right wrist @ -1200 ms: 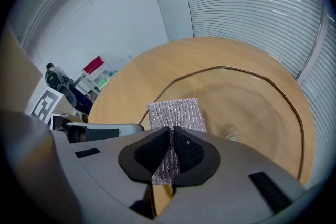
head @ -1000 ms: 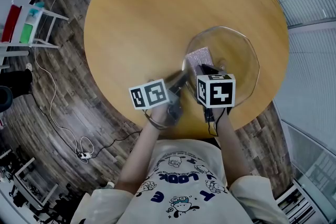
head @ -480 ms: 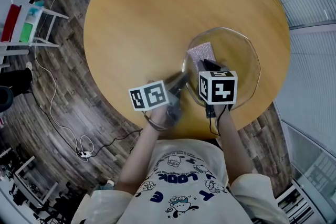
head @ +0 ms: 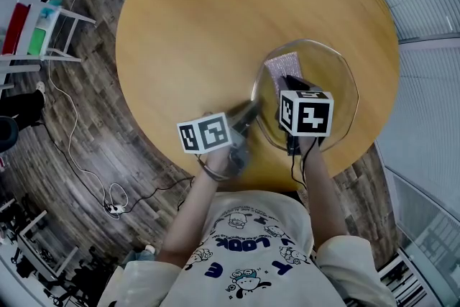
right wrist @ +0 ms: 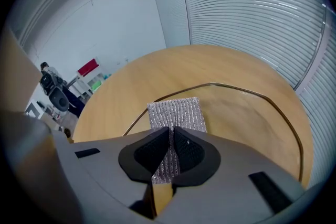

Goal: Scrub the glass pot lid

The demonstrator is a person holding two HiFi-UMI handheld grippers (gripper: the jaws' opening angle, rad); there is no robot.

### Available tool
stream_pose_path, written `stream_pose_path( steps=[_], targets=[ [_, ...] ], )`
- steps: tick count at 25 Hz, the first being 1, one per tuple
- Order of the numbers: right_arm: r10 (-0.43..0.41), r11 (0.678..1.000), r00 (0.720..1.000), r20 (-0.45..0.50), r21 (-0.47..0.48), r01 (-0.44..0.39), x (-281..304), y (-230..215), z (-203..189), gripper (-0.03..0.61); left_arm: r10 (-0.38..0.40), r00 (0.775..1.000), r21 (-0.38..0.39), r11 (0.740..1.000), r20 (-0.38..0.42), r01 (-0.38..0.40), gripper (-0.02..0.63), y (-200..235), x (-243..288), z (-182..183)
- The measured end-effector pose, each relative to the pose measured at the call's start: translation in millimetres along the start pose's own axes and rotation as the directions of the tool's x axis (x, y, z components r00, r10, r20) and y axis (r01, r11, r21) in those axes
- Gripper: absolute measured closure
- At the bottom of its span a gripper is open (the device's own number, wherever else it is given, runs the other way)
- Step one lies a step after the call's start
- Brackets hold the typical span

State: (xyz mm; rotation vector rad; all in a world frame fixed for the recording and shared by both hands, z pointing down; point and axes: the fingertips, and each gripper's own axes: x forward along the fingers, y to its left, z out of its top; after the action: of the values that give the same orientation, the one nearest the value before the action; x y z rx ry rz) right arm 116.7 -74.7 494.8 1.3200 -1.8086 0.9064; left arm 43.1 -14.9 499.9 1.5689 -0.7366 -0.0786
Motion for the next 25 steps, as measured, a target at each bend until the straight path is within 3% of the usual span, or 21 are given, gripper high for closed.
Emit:
stream_pose_path(
  steps=[25],
  targets=[
    [-0.079, 0.995, 0.996, 0.036, 0.065, 0.077, 3.9, -45.5, 23.2, 0.535, -0.005, 1.000, -0.004, 1.000, -0.005, 0.005, 0.540, -0.6, -1.4, 1.6]
  ],
)
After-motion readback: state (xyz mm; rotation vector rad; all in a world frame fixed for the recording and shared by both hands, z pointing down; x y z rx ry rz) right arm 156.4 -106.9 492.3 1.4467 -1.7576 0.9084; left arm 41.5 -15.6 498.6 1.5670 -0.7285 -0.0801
